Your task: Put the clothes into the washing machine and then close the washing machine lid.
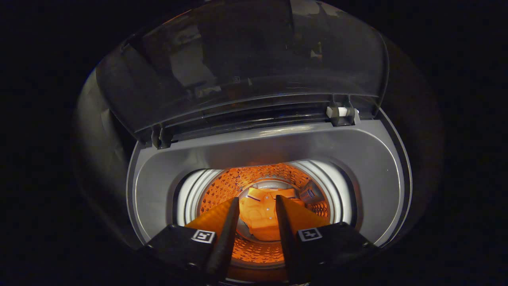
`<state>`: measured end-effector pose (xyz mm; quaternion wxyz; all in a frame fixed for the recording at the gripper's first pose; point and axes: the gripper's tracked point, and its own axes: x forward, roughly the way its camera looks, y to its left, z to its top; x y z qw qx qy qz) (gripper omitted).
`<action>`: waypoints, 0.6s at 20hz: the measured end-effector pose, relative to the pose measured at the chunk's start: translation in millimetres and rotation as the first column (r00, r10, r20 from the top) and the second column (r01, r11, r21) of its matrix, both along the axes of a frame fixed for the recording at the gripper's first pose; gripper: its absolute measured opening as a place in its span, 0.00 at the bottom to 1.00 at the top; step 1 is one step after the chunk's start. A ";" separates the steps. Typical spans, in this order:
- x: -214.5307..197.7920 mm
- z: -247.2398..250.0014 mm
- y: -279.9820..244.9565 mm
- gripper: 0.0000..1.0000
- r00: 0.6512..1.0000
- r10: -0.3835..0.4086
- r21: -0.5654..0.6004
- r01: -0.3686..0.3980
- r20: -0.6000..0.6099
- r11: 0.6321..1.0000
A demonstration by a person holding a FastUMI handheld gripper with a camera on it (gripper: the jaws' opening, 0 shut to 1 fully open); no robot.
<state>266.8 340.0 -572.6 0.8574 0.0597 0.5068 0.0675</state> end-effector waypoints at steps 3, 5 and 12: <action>-2.7 2.6 -2.6 0.73 1.000 0.003 -0.005 -0.003 0.003 1.000; -5.1 4.8 -3.5 0.84 1.000 0.010 -0.007 -0.010 0.004 1.000; -12.0 38.7 -6.5 0.98 0.997 0.038 -0.018 -0.037 0.072 0.999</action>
